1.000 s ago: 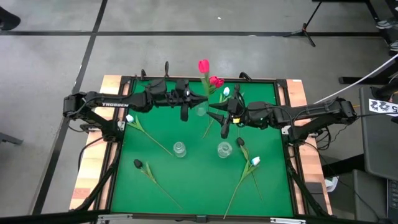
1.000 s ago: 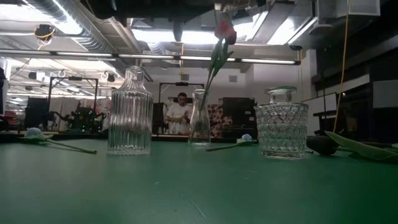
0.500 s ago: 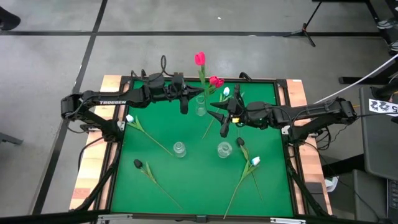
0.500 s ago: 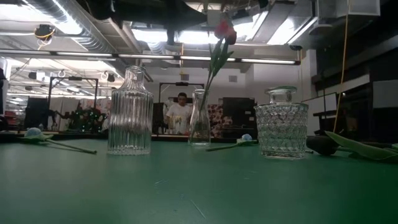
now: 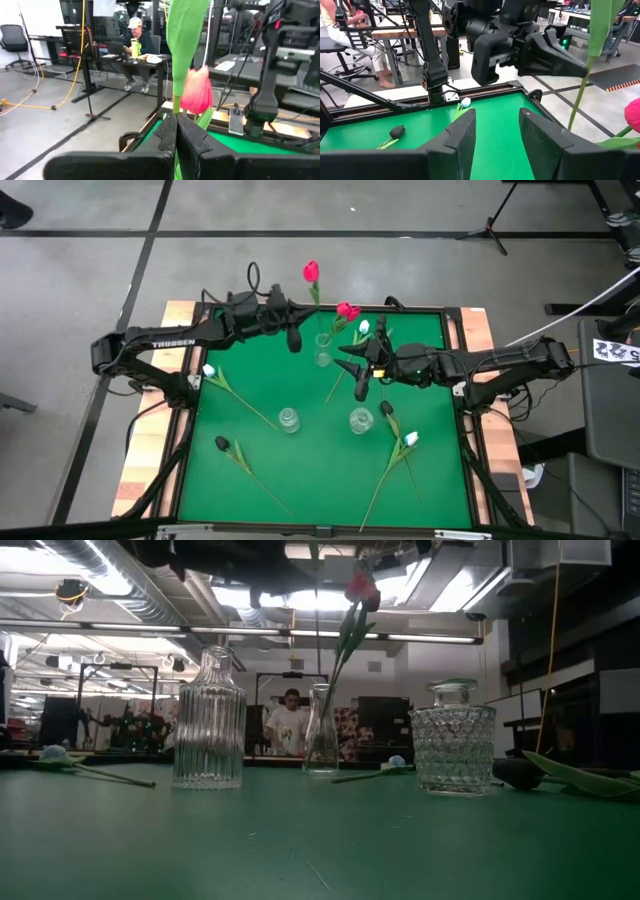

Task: Sort flowers into vase by color
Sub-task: Put the red tulip into the top transparent vase

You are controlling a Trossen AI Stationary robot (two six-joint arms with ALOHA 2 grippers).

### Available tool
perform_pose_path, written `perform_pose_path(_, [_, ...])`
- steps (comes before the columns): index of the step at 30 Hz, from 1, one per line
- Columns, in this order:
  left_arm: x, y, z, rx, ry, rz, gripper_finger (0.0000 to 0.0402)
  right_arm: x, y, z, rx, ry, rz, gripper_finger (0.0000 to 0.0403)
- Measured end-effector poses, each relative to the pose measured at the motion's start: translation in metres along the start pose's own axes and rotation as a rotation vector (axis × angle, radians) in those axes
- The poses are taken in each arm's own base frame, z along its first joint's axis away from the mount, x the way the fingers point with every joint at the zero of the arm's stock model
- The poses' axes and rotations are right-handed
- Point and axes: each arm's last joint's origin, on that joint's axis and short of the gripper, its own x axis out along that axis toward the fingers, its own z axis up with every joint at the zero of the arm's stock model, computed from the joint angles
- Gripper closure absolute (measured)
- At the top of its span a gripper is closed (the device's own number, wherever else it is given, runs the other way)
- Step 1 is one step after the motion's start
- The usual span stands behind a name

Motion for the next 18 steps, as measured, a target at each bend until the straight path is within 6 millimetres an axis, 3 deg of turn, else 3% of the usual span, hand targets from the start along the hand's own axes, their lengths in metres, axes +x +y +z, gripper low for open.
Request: perform_pose_path(18, [-0.007, 0.001, -0.046, -0.034, -0.068, 0.014, 0.0401, 0.000, 0.000, -0.003, -0.008, 0.027, -0.002, 0.0251])
